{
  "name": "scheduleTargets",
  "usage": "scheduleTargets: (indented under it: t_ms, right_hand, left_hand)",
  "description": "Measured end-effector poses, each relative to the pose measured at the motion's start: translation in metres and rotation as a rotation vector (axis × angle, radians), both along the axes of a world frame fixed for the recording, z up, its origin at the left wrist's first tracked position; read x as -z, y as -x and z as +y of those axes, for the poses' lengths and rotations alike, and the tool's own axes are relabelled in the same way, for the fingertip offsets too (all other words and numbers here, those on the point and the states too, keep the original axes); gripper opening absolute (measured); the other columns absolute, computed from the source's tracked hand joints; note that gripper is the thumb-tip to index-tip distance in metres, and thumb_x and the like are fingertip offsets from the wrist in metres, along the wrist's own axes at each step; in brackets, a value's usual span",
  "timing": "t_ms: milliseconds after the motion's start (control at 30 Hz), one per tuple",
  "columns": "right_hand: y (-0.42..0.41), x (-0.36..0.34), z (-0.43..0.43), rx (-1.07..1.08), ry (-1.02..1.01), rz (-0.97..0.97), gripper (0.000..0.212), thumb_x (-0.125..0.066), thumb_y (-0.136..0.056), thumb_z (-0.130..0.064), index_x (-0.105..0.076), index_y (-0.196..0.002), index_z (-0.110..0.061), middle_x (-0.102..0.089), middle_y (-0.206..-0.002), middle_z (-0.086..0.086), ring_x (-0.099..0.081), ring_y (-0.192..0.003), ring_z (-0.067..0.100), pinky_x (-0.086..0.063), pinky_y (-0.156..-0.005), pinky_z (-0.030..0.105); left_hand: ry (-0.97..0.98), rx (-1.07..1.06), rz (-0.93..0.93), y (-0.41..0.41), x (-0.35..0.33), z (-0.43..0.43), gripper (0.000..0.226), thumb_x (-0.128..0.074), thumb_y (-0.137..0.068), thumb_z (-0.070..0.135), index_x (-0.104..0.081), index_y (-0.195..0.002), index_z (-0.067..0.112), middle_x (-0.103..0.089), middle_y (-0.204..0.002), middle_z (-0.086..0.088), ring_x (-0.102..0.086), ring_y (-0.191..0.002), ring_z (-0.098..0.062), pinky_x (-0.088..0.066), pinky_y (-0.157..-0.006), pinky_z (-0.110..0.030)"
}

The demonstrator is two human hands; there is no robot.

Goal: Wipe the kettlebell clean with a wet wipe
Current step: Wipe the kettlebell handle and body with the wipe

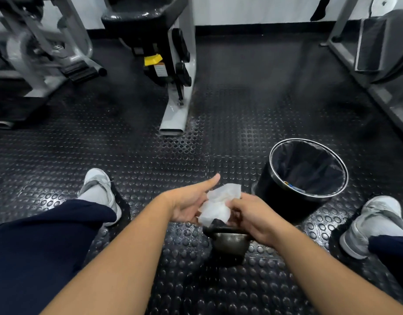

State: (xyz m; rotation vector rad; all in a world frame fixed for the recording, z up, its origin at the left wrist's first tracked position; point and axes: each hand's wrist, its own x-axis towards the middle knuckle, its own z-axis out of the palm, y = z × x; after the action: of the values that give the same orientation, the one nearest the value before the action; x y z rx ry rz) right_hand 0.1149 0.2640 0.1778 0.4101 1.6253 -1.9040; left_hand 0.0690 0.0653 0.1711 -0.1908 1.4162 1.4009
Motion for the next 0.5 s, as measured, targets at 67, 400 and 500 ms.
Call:
scheduleTargets:
  t_ms: [67, 400, 500]
  right_hand:
    - [0.012, 0.001, -0.006, -0.092, -0.215, 0.148, 0.016, -0.059, -0.094, -0.005, -0.068, -0.107, -0.010, -0.074, -0.089, 0.010, -0.067, -0.064, 0.012, -0.057, -0.063, 0.031]
    - [-0.018, 0.083, 0.010, -0.805, -1.071, 0.630, 0.055, -0.046, -0.101, -0.041, -0.032, -0.154, -0.033, -0.039, -0.158, -0.003, -0.033, -0.145, 0.021, -0.020, -0.122, 0.046]
    - [-0.026, 0.096, 0.014, -0.743, -1.079, 0.691, 0.053, -0.038, -0.106, -0.033, -0.024, -0.157, -0.036, -0.028, -0.164, -0.004, -0.021, -0.151, 0.019, -0.008, -0.125, 0.044]
  left_hand:
    - [0.002, -0.164, 0.036, -0.005, 0.001, 0.004, 0.063, -0.062, -0.095, 0.058, -0.063, -0.133, 0.008, -0.070, -0.128, -0.014, -0.071, -0.105, -0.025, -0.062, -0.085, -0.035]
    - [0.663, -0.347, 0.259, -0.039, 0.073, 0.008, 0.048, -0.046, -0.109, 0.032, -0.047, -0.147, 0.002, -0.057, -0.135, -0.016, -0.057, -0.123, -0.035, -0.046, -0.108, -0.042]
    - [0.367, -0.501, 0.025, -0.049, 0.090, 0.027, 0.056, -0.043, -0.104, 0.059, -0.061, -0.136, 0.016, -0.070, -0.130, -0.009, -0.068, -0.116, -0.029, -0.049, -0.109, -0.048]
